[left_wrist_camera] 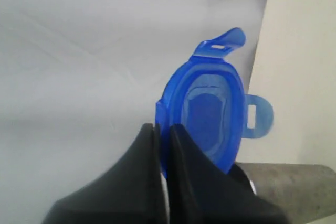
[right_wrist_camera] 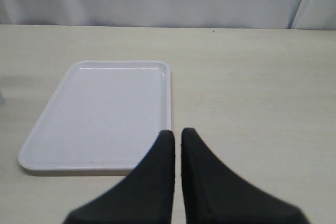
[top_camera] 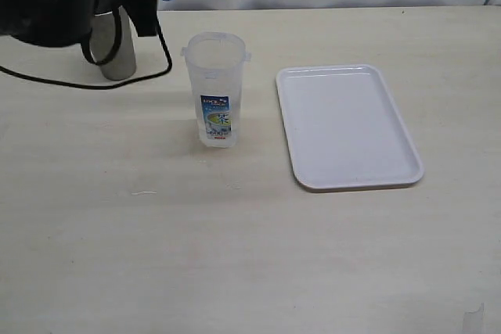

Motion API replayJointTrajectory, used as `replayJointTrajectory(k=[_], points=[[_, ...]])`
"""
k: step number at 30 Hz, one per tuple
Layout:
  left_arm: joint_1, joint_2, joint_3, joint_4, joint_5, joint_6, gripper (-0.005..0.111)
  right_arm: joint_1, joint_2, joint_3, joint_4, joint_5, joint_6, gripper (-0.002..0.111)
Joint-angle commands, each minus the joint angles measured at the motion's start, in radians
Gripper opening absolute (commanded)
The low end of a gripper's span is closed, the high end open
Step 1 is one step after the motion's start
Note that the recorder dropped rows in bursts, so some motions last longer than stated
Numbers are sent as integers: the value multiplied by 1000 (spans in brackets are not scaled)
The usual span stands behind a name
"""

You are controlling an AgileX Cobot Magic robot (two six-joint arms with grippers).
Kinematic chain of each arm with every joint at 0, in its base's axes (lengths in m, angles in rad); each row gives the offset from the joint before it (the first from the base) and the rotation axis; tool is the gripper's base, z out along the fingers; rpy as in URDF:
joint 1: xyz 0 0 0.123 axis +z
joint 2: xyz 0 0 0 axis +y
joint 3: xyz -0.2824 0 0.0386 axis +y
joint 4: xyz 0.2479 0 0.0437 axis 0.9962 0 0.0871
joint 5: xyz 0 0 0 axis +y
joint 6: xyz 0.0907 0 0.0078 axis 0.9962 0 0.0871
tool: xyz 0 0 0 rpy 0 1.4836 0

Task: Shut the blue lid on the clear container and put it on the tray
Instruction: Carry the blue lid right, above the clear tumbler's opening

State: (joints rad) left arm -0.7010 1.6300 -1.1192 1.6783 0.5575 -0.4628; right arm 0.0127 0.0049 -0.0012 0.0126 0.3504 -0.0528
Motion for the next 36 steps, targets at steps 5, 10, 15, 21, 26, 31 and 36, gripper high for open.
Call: replayJointTrajectory(k=[5, 10, 15, 21, 26, 31, 36], points=[[-87, -5, 24, 3, -42, -1, 0, 2, -5, 1, 3, -4, -7, 5], [-114, -5, 28, -17, -46, -3, 0, 2, -5, 1, 3, -4, -7, 5], [-114, -5, 28, 9, -14, -5, 0, 2, -5, 1, 3, -4, -7, 5], [-87, -3, 28, 66, 21, -104, 0, 2, -5, 1, 3, -4, -7, 5], [-15, -1, 28, 66, -52, -176, 0, 2, -5, 1, 3, -4, -7, 5], [41, -1, 19, 66, -133, -248, 0, 2, -5, 1, 3, -4, -7, 5], [37, -1, 19, 66, -203, -251, 0, 2, -5, 1, 3, -4, -7, 5]])
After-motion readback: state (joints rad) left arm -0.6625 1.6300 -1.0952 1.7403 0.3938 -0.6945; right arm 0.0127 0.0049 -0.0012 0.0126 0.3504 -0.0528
